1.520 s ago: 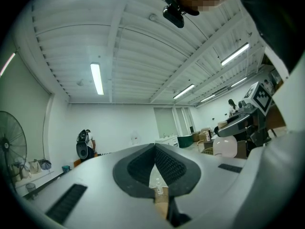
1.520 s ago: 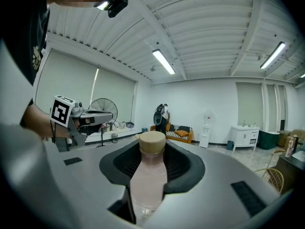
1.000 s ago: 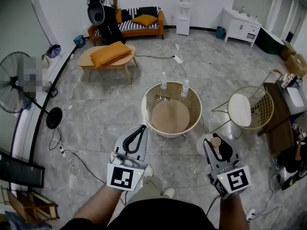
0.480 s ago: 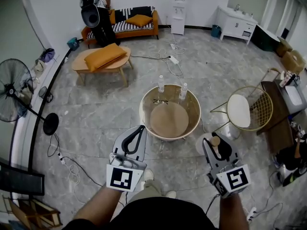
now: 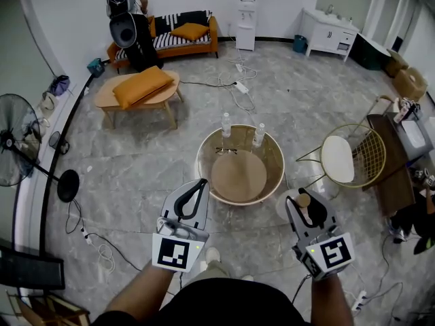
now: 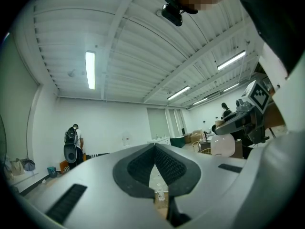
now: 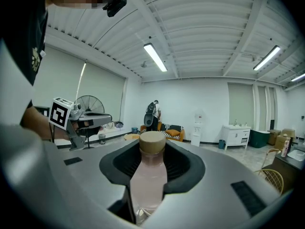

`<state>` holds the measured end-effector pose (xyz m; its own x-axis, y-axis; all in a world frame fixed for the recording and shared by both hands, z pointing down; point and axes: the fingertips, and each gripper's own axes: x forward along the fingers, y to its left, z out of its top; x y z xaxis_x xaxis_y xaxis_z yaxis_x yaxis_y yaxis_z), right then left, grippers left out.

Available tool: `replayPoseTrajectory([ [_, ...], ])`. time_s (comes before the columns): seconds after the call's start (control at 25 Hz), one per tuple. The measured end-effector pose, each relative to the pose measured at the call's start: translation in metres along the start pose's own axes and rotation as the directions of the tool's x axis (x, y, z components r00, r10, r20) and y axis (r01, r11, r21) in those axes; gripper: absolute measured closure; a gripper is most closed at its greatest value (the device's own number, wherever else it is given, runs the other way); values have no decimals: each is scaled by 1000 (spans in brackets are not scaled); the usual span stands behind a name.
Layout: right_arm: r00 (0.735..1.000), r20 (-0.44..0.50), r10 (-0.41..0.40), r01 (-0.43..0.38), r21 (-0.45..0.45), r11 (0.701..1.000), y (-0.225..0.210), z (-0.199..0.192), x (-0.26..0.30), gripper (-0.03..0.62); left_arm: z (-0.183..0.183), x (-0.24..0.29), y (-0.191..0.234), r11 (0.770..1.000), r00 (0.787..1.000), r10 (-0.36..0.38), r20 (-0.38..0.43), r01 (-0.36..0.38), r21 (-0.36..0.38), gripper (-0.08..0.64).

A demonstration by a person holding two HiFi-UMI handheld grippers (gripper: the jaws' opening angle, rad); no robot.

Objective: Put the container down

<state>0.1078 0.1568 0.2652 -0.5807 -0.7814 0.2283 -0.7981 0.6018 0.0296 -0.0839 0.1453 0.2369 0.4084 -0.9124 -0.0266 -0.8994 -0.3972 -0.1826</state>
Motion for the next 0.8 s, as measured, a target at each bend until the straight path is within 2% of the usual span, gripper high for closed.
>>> replayPoseTrajectory([
  [0.6,994,55,-96,97,-7,995,9,35,60,445,-9,34,60,996,996,-87,22,87,-4,545],
  [0.8,996,10,-92,92,-10,996,19,29,69,445,-16,34,76,995,995,-94,40,96,-38,545],
])
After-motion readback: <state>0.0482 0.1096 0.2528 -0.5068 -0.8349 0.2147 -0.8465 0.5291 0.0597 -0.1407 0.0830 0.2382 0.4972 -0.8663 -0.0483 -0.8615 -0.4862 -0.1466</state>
